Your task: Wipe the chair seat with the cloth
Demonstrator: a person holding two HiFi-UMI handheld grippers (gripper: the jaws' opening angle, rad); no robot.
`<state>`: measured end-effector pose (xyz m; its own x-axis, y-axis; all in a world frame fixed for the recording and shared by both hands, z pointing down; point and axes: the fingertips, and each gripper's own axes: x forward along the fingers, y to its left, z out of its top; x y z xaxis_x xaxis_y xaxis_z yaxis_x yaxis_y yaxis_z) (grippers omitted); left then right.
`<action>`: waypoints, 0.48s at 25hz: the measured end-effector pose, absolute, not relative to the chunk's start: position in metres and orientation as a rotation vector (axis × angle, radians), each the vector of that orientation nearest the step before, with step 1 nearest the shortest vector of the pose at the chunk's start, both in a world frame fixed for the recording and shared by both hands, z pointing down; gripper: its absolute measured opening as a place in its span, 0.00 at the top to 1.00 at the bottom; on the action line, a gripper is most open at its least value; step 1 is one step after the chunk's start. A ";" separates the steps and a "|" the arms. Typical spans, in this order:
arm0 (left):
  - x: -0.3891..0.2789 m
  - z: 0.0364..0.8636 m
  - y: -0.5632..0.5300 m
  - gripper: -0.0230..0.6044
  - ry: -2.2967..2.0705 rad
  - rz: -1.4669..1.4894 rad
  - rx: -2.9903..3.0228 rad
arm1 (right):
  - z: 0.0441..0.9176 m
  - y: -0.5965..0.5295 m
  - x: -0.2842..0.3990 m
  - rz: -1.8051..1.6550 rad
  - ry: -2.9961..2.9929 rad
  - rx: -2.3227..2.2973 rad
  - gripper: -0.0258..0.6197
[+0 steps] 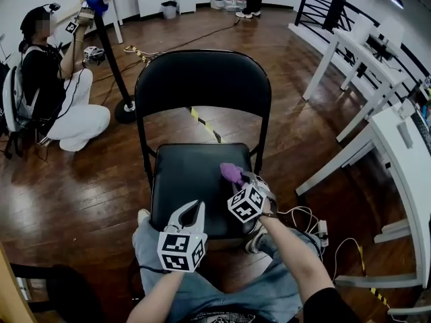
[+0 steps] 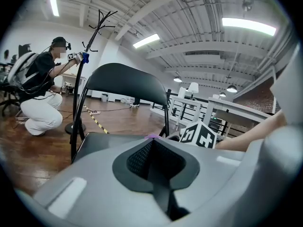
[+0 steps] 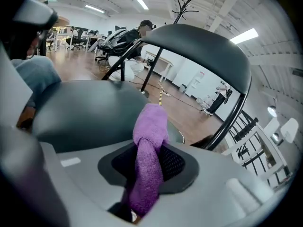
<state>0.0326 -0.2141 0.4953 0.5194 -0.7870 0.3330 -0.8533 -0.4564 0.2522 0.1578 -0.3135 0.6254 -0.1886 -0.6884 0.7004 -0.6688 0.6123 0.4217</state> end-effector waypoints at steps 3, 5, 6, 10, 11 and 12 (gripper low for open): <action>0.042 0.490 -0.207 0.96 -1.337 0.228 2.395 | 0.625 -0.280 0.158 -0.052 -1.907 1.041 0.81; 0.048 0.489 -0.203 0.96 -1.324 0.231 2.408 | 0.628 -0.255 0.160 -0.046 -1.916 1.021 0.81; 0.051 0.488 -0.200 0.96 -1.317 0.234 2.414 | 0.629 -0.243 0.160 -0.041 -1.921 1.015 0.81; 0.059 0.486 -0.193 0.96 -1.300 0.238 2.436 | 0.628 -0.203 0.159 -0.015 -1.943 1.013 0.81; 0.060 0.485 -0.190 0.96 -1.298 0.236 2.440 | 0.629 -0.195 0.158 -0.006 -1.948 1.012 0.81; 0.062 0.484 -0.188 0.96 -1.296 0.235 2.443 | 0.629 -0.187 0.157 0.001 -1.952 1.011 0.81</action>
<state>0.0617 -0.1880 0.4845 0.5647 -0.7644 0.3111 -0.8249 -0.5122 0.2389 0.1570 -0.1874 0.6286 -0.2512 -0.6476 0.7194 -0.6483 0.6645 0.3718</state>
